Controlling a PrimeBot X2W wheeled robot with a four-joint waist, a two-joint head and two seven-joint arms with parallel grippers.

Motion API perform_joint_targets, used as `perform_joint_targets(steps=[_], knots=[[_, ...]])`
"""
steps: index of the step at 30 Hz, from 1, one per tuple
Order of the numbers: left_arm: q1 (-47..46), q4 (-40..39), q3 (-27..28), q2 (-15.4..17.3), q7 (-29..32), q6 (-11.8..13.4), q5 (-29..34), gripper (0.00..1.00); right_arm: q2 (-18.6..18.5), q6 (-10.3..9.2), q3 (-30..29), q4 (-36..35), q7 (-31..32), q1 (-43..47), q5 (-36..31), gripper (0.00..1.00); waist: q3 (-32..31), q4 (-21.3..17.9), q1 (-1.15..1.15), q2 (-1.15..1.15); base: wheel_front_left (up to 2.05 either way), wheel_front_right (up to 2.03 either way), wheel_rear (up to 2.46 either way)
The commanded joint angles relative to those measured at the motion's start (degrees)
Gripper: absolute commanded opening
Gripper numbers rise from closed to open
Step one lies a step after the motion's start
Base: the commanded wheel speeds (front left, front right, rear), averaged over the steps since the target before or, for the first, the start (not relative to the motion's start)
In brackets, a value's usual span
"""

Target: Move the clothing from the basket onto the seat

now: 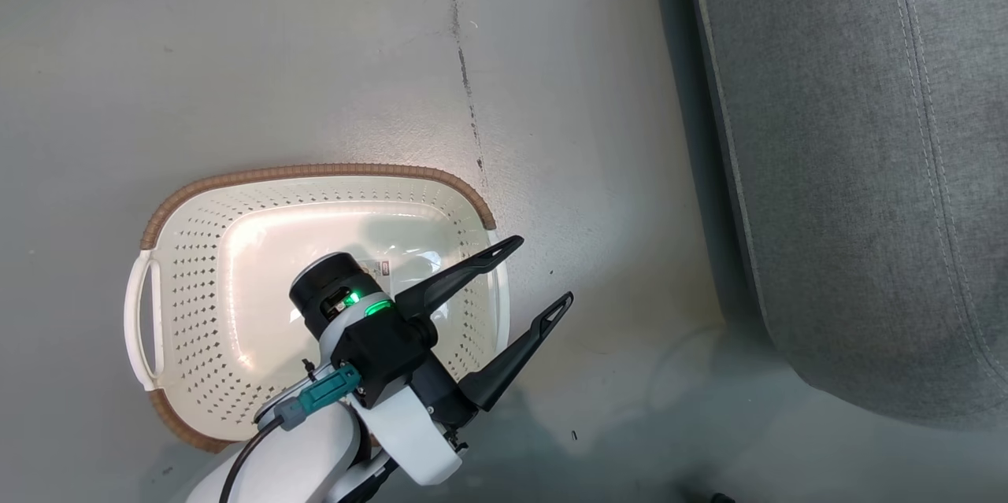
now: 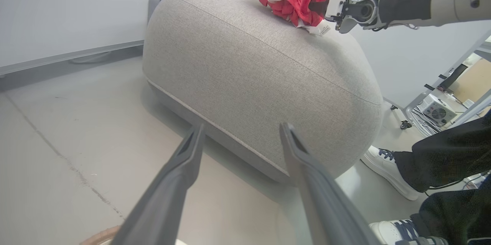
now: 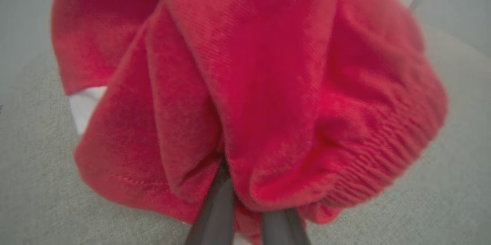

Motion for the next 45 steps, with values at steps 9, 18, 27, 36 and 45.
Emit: perform_joint_targets(steps=[9,18,27,36,45], knots=[[-0.8,-0.1,0.3,-0.6,0.0,-0.1,0.8,1.0,-0.1,0.01,4.8,3.2,-0.1,-1.3,4.6,0.0,-0.9,0.1,0.0,0.0,0.0,0.0,0.0],[0.8,0.9,0.0,-3.2,0.0,-0.1,0.4,1.0,-2.5,0.01,9.0,2.8,-0.2,1.1,8.8,1.0,-5.5,0.3,0.0,0.0,0.0,0.0,0.0],[3.2,2.7,0.7,-5.7,0.0,-0.1,0.6,1.0,-4.0,0.01,15.8,-1.0,-0.2,4.9,9.1,1.0,-12.7,-0.6,0.0,0.0,0.0,0.0,0.0],[7.0,2.7,2.4,-8.5,0.0,-0.1,0.6,1.0,-6.7,0.01,15.5,-8.5,-0.2,10.8,12.0,1.0,-19.7,-1.1,0.0,0.0,0.0,0.0,0.0],[10.5,2.9,4.5,-10.8,0.0,-0.1,0.6,1.0,-6.8,0.01,11.9,-20.1,-0.2,17.1,11.4,1.0,-26.0,-1.0,0.0,0.0,0.0,0.0,0.0]])
